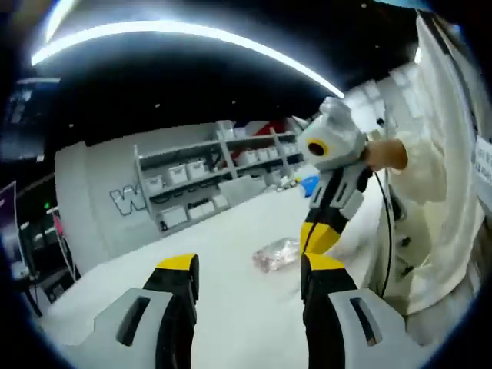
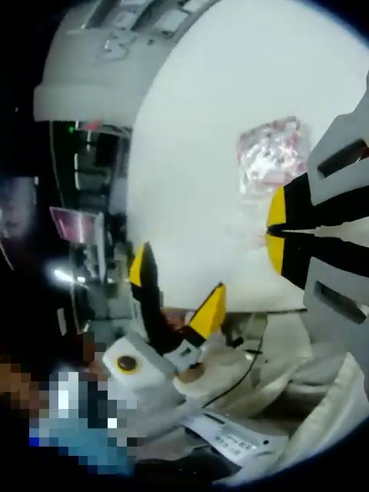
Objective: Open the resealable bag by pulling the two sides of the seal apart until the entire bag opening is separated and visibly accessible.
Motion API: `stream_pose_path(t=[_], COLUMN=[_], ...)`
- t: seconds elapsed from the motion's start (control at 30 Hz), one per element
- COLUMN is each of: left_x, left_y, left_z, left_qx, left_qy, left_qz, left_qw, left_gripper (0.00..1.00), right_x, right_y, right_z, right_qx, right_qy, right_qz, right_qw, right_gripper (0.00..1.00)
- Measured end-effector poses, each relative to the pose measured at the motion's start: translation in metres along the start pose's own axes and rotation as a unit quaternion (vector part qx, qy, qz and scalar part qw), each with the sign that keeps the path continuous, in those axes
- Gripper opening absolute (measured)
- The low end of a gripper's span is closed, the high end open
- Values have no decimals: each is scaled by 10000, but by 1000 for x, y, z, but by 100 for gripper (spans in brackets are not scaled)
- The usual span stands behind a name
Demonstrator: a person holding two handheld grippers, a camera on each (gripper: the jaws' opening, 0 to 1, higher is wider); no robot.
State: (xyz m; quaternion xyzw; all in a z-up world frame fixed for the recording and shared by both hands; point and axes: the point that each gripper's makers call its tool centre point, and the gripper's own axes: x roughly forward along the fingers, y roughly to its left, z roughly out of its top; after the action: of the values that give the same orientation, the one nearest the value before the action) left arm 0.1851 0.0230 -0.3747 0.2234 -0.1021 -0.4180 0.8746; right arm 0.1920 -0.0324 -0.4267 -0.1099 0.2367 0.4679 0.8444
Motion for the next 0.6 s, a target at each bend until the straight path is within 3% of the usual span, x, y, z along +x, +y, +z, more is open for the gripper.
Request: stream_pose_path(t=[0.1, 0.17, 0.23, 0.43, 0.53, 0.6], left_x=[4, 6, 11, 21, 27, 29], left_y=[-14, -26, -29, -37, -48, -58], left_z=[-5, -13, -19, 5, 13, 12], left_qx=[699, 1039, 1379, 2207, 3236, 3539], left_qy=[298, 646, 941, 675, 639, 673], left_qz=[-361, -677, -768, -888, -1122, -1396], left_qw=[9965, 9902, 9830, 9690, 9374, 9224], left_gripper=[47, 37, 28, 31, 30, 28], right_x=[-2, -3, -5, -12, -12, -11], right_y=[-2, -3, -4, -3, -2, -2], right_z=[-1, -2, -1, 1, 1, 0], right_qx=[207, 303, 398, 691, 800, 819], right_qy=[-163, -255, -377, -677, -784, -843], right_qz=[84, 111, 138, 347, 449, 487], right_qw=[9996, 9992, 9984, 9947, 9927, 9919], right_gripper=[0, 0, 0, 0, 0, 0])
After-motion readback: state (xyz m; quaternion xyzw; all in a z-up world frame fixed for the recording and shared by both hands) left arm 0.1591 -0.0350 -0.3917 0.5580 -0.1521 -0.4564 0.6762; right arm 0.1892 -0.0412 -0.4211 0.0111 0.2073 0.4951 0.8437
